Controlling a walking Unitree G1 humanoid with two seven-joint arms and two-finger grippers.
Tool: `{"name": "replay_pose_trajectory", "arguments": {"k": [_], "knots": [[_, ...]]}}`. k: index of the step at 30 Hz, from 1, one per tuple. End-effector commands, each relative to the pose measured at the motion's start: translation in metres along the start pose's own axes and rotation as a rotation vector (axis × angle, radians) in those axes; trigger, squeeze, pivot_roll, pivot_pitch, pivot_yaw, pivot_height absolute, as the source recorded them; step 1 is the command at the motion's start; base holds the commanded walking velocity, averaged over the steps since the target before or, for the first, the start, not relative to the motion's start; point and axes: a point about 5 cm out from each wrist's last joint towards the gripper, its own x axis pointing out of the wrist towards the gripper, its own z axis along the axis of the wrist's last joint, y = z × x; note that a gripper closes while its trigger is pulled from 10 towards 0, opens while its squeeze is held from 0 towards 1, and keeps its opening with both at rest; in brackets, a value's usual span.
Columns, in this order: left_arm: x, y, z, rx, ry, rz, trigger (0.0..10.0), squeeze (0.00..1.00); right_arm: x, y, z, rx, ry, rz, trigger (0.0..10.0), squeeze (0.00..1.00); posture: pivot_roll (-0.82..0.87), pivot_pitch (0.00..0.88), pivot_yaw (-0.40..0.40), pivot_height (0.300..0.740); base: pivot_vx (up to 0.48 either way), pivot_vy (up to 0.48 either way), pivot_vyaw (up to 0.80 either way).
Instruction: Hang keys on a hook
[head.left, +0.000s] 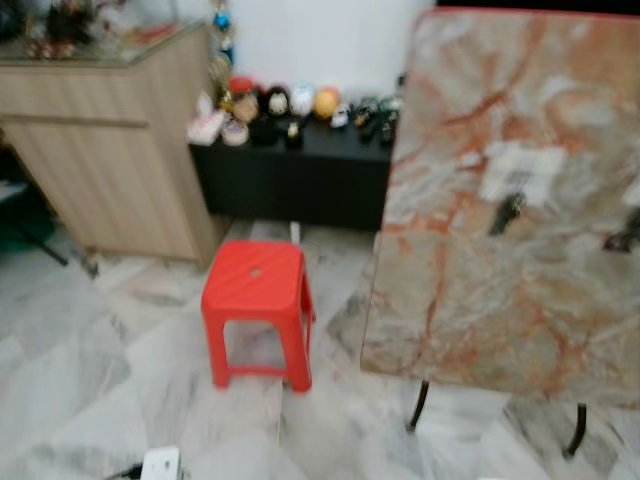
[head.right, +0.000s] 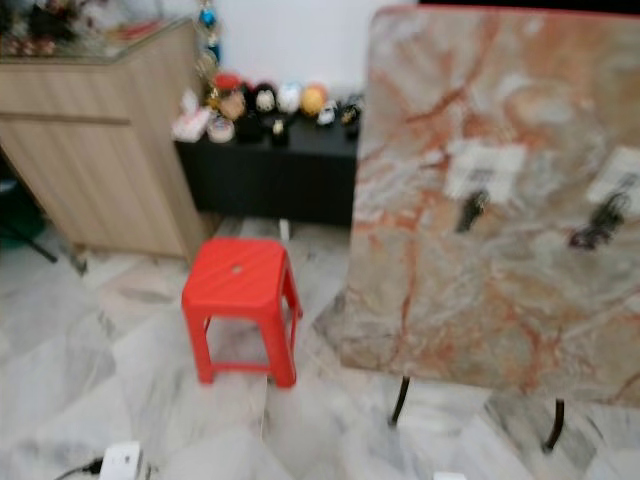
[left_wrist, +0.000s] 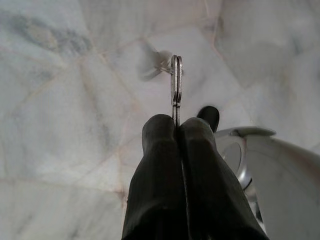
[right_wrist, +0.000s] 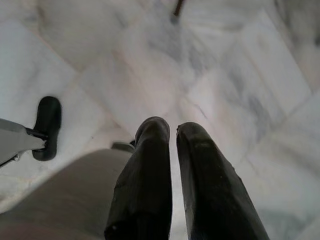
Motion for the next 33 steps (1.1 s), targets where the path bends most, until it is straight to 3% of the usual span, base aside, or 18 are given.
{"name": "replay_pose_trajectory", "arguments": {"k": [1,3,33], "knots": [[-0.0003,-0.0042,-0.0046,0.021,0.017,-0.013,10.0,0.0,-0.0015,-0.0065,-0.0035,0.008,0.008,-0.017,10.0,0.0,0.04,0.0,-0.037,0.74,0.0,0.0,0.8],[-0.0002,-0.0042,-0.0041,0.04,0.014,-0.01,10.0,0.0,-0.0017,-0.006,-0.0044,0.05,0.003,-0.013,10.0,0.0,0.04,0.0,-0.036,0.74,0.0,0.0,0.0],[-0.0002,-0.0042,-0.0031,0.048,0.006,-0.017,10.0,0.0,-0.0017,-0.0045,-0.0041,0.061,-0.006,-0.005,10.0,0.0,0.04,0.0,-0.035,0.74,0.0,-0.382,0.0]]}}
